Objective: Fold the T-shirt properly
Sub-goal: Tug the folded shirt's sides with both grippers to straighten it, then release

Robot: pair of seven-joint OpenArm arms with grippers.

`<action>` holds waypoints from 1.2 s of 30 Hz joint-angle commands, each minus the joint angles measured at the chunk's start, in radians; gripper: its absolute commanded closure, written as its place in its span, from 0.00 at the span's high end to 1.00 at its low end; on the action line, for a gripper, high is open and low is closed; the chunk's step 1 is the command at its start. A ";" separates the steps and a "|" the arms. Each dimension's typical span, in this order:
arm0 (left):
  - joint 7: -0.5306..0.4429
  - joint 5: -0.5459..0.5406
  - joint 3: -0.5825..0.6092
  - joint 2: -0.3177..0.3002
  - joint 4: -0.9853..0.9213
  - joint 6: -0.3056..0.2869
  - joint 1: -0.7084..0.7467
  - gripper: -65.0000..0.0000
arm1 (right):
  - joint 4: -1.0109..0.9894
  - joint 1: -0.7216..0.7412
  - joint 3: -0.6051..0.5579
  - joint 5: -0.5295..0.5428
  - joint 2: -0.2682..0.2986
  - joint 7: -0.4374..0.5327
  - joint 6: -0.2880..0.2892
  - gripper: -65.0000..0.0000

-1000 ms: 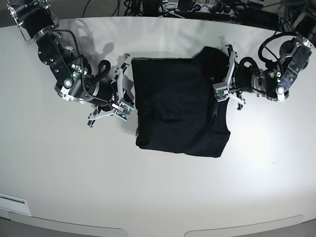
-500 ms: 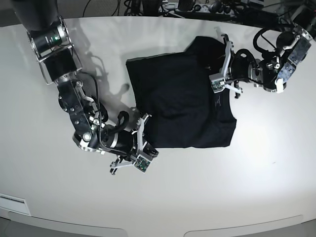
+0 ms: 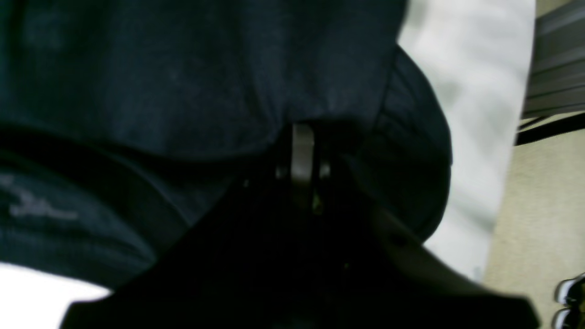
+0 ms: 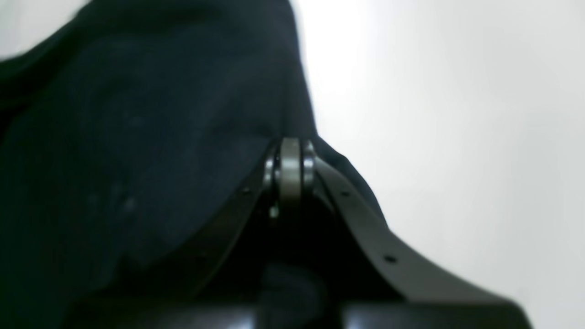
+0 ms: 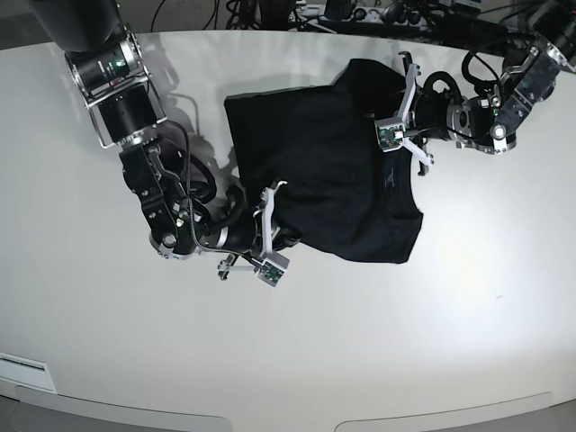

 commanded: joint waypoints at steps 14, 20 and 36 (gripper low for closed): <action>-0.073 0.402 0.005 0.019 -0.159 0.210 -0.195 0.00 | 0.489 -0.461 0.236 0.042 0.200 -0.011 -0.101 0.00; -0.206 0.408 0.005 0.148 -0.351 0.208 -0.292 0.00 | 0.570 -0.638 0.375 0.086 0.164 -0.011 -0.101 0.00; -0.184 0.362 -0.054 0.273 -0.273 0.155 -0.381 0.00 | 0.681 -0.693 0.418 0.052 0.013 -0.009 -0.064 0.00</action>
